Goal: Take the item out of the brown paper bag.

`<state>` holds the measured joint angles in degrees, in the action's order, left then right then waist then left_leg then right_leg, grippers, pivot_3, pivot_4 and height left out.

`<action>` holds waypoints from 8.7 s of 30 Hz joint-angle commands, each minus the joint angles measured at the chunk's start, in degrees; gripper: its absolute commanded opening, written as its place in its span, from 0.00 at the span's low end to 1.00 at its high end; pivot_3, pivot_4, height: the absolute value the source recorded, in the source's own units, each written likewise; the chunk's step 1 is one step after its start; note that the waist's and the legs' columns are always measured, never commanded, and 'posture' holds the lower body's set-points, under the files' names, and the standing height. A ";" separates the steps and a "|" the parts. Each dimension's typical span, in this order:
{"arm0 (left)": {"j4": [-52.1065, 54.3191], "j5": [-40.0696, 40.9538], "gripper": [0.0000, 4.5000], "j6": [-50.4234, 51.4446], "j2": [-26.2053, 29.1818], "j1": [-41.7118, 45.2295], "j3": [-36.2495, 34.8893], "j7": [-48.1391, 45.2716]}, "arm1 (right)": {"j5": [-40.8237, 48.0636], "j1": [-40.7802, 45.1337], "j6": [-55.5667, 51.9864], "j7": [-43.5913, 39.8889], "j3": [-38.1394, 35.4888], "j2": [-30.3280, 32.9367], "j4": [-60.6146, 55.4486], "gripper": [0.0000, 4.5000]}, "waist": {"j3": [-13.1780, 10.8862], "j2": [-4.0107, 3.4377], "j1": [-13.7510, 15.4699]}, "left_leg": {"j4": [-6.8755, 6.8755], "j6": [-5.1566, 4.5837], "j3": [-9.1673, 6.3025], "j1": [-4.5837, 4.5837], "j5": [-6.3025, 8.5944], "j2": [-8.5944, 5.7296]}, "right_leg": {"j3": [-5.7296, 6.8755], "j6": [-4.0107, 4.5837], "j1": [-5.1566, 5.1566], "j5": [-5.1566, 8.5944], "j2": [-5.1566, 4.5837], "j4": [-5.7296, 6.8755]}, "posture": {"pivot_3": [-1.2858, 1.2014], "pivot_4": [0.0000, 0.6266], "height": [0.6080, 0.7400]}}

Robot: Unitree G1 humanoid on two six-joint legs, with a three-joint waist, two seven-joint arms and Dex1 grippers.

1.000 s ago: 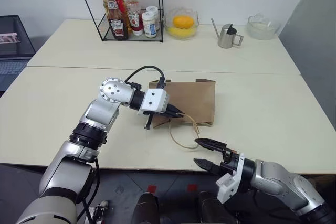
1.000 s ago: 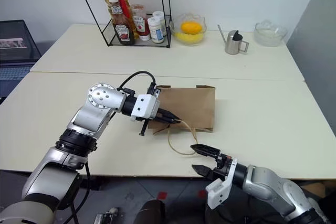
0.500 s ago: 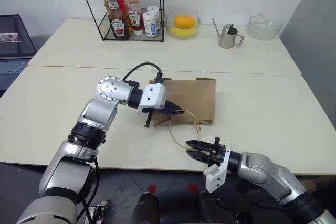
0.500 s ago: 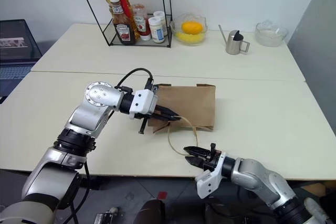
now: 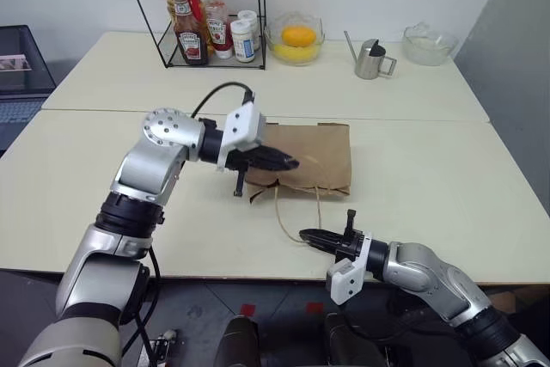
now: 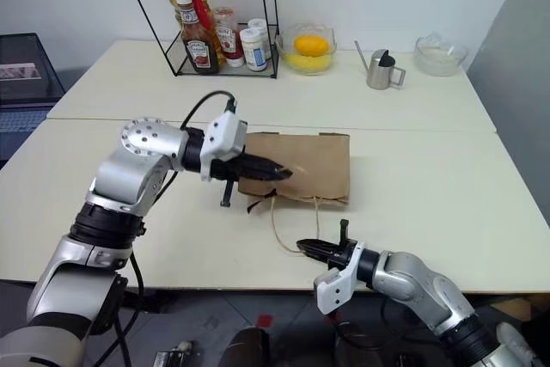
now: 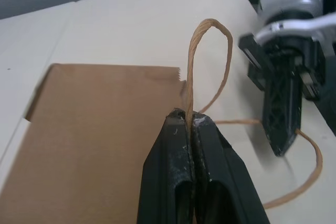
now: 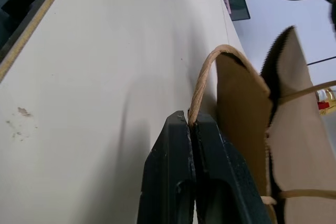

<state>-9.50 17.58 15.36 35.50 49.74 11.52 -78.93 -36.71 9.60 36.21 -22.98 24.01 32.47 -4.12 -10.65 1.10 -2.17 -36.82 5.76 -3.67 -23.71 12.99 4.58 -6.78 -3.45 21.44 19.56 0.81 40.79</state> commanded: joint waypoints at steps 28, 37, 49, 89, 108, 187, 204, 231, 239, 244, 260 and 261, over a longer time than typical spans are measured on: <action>-12.59 -0.10 0.00 1.31 -4.35 16.28 -6.32 5.29 | 4.58 -3.46 -6.67 -11.92 4.04 2.42 -1.33 0.01 | 0.13 0.18 0.32 | 0.02 0.01 0.01 0.05 0.00 -0.04 | -0.02 0.00 -0.13 0.00 -0.03 -0.13 | 0.52 0.24 1.00; -10.49 2.43 0.00 7.49 -5.11 17.62 -7.75 6.59 | 8.11 -4.22 -10.92 -12.80 1.24 2.93 -6.39 0.05 | 0.13 0.18 0.40 | 0.02 0.02 -0.01 0.02 0.00 -0.04 | 0.01 0.00 -0.13 0.00 -0.03 -0.14 | 0.52 0.24 1.00; -7.66 3.69 0.00 9.73 -5.46 16.06 -7.72 5.48 | 16.01 -10.17 -13.05 -15.29 -5.41 8.22 -18.96 0.66 | 0.12 0.18 0.43 | 0.01 0.02 -0.02 -0.05 0.00 -0.04 | 0.02 0.00 -0.10 0.00 -0.03 -0.17 | 0.52 0.24 1.00; -5.83 3.59 0.00 9.49 -6.33 13.78 -6.89 3.49 | 19.92 25.04 -67.82 -19.05 4.60 -2.39 -24.97 0.99 | 0.05 0.12 0.27 | 0.03 0.03 -0.09 -0.17 0.00 -0.03 | 0.11 0.00 0.06 0.00 -0.05 -0.18 | 0.52 0.24 1.00; -5.95 3.45 0.00 9.42 -6.46 13.77 -6.71 3.27 | 2.20 37.13 -68.06 -19.95 15.82 -10.22 -4.21 0.99 | 0.04 0.10 0.12 | 0.09 0.03 -0.09 -0.19 -0.01 -0.03 | 0.11 0.00 0.15 0.00 -0.05 -0.14 | 0.52 0.24 1.00; -13.94 -0.79 0.00 0.42 -6.97 14.81 -5.92 2.66 | 25.73 21.79 -60.44 -25.25 -10.53 -9.37 -38.32 0.53 | -0.01 0.07 -0.91 | 0.28 0.05 -0.12 -0.38 -0.02 -0.03 | 0.15 0.00 0.36 0.00 -0.05 -0.19 | 0.52 0.24 1.00; -20.17 -2.83 0.00 -4.71 -8.86 16.04 -5.42 2.54 | 44.90 37.48 -107.57 -22.97 -35.92 -4.00 -53.64 0.53 | -0.05 0.01 -0.53 | 0.41 0.03 -0.15 -0.40 -0.01 -0.03 | 0.19 0.01 0.36 0.00 -0.06 -0.27 | 0.52 0.24 1.00; -18.14 -2.95 0.00 -5.47 -10.00 14.69 -6.11 3.02 | 19.14 8.49 -65.50 -15.59 -13.63 26.98 -17.15 0.53 | -0.13 -0.13 -0.75 | 0.70 0.20 0.05 -0.40 -0.12 -0.08 | 0.03 -0.01 0.35 -0.01 -0.12 -0.78 | 0.52 0.24 1.00; -15.52 -2.48 0.00 -4.01 -9.34 13.27 -6.36 3.79 | 14.81 6.71 -65.34 -16.57 -11.05 23.53 -14.94 0.53 | -0.13 -0.13 -0.56 | 0.68 0.22 0.01 -0.40 -0.13 -0.08 | 0.09 -0.01 0.27 -0.01 -0.13 -0.78 | 0.52 0.24 1.00; -15.23 -2.42 0.00 -3.69 -9.24 13.16 -6.40 3.85 | 14.13 5.41 -66.61 -17.54 -12.75 22.80 -16.43 0.83 | -0.13 -0.13 -0.49 | 0.65 0.22 -0.01 -0.31 -0.13 -0.08 | 0.11 -0.01 0.15 -0.01 -0.13 -0.79 | 0.52 0.24 1.00; -25.30 -5.21 0.00 -7.78 -10.52 18.20 -7.82 12.01 | 34.82 8.77 -82.11 -26.34 -30.80 17.55 -36.59 1.00 | -0.13 -0.13 -0.20 | 0.66 0.21 -0.11 -0.23 -0.13 -0.08 | 0.20 0.00 0.02 -0.01 -0.13 -0.78 | 0.52 0.24 1.00; -26.97 -5.72 0.00 -8.80 -10.75 18.93 -7.88 13.04 | 35.90 9.23 -83.41 -26.24 -30.94 17.19 -37.32 1.00 | -0.13 -0.12 -0.11 | 0.66 0.21 -0.11 -0.23 -0.12 -0.08 | 0.20 0.00 0.02 -0.01 -0.13 -0.78 | 0.52 0.24 1.00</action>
<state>-35.20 12.63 9.00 24.94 66.52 5.16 -67.96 -3.09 17.60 -45.00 -48.92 -4.96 49.87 -38.67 -10.77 0.98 -2.28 -36.16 5.97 -3.78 -23.95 12.86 4.50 -6.57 -3.46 21.46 19.55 0.68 39.99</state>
